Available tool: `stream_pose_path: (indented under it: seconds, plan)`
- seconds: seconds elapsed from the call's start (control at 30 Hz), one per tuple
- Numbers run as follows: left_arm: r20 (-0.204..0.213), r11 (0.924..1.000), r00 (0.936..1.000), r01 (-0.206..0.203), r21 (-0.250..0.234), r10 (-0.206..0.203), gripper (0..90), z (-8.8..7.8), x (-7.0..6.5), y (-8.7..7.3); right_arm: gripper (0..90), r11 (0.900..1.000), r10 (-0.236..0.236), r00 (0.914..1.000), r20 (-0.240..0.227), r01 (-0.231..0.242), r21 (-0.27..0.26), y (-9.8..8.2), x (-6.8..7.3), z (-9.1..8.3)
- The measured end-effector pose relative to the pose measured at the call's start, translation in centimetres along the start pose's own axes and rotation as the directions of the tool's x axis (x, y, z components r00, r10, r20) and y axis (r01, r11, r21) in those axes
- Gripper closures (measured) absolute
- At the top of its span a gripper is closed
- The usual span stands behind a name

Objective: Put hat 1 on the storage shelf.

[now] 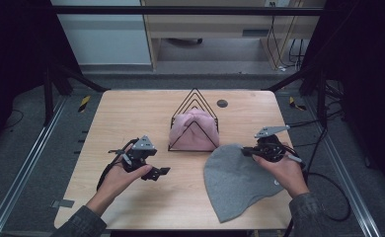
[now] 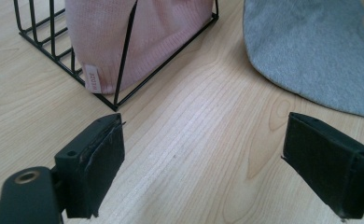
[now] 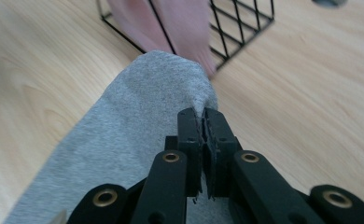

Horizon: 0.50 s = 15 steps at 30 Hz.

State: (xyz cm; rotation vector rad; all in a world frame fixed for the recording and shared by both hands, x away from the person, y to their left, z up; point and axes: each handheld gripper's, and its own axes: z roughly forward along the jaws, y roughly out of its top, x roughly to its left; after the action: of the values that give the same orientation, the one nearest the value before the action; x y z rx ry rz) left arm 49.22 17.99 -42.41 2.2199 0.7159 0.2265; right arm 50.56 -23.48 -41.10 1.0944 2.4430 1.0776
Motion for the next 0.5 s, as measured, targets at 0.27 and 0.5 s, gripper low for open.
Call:
stream_pose_path:
  seconds: [0.27,0.5]
  plan:
    - [0.046,1.0000,0.9989,0.003,-0.004,-0.003,10.8,-0.1,-0.3,-0.4,86.6,0.992,-0.088,0.9951,-0.046,0.083,-0.095,1.9,3.1,-1.8]
    - [0.087,1.0000,0.9962,-0.004,0.005,0.004,10.2,0.5,-0.7,-0.5,86.6,0.983,-0.140,0.9880,-0.066,0.130,-0.131,3.6,4.7,-2.6]
